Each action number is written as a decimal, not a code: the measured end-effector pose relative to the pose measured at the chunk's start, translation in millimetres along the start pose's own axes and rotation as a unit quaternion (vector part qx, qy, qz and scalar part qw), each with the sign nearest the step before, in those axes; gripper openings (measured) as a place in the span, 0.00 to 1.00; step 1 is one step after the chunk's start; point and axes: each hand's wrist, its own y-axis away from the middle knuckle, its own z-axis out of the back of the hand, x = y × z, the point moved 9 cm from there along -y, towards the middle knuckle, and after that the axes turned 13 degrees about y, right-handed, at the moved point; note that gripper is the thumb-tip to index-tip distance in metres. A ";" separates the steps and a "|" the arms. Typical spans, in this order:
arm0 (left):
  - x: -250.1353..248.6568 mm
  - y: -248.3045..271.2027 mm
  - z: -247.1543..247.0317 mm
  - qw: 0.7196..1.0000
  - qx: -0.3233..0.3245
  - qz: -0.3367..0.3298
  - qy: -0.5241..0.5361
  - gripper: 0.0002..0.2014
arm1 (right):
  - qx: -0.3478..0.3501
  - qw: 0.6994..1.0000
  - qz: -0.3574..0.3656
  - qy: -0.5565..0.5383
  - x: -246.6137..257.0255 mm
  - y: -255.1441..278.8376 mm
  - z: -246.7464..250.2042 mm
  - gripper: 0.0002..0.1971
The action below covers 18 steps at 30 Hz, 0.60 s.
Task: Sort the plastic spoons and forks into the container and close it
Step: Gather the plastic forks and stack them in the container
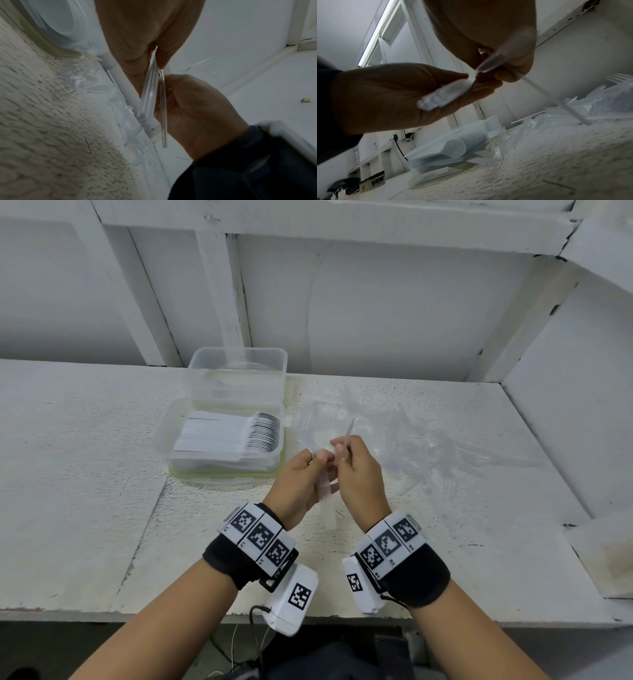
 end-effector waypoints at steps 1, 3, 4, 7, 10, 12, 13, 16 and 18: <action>-0.7 0.4 -1.8 1.000 0.008 -0.002 0.002 0.13 | -0.005 1.000 0.011 0.011 1.5 -0.8 -2.1 0.09; -2.3 1.3 -2.9 1.000 0.015 -0.002 -0.007 0.11 | -0.022 0.998 0.033 0.041 4.7 -0.9 -4.4 0.09; -3.5 2.0 -3.3 1.000 0.018 -0.003 -0.016 0.11 | -0.030 0.997 0.041 0.053 6.2 -0.7 -4.8 0.10; -5.1 3.5 -2.3 0.999 0.023 -0.007 -0.028 0.11 | -0.031 0.995 0.051 0.075 7.8 -1.8 -5.0 0.11; -6.1 4.4 1.5 0.999 0.007 -0.015 -0.045 0.10 | 0.006 0.995 0.046 0.088 9.2 -3.1 -4.4 0.11; -6.0 3.2 5.8 0.998 -0.014 -0.020 -0.058 0.10 | 0.025 0.995 0.041 0.090 11.4 -2.3 -2.4 0.10; -5.9 3.0 6.8 0.998 -0.021 -0.022 -0.062 0.09 | 0.025 0.995 0.039 0.087 12.3 -1.7 -0.7 0.09; -5.0 0.1 10.0 0.998 -0.031 -0.017 -0.059 0.08 | 0.035 0.998 -0.005 0.045 4.8 -2.4 2.1 0.10; -7.1 -0.6 13.9 0.997 -0.045 -0.020 -0.055 0.06 | 0.053 0.997 -0.049 -0.008 -4.0 -3.9 0.0 0.13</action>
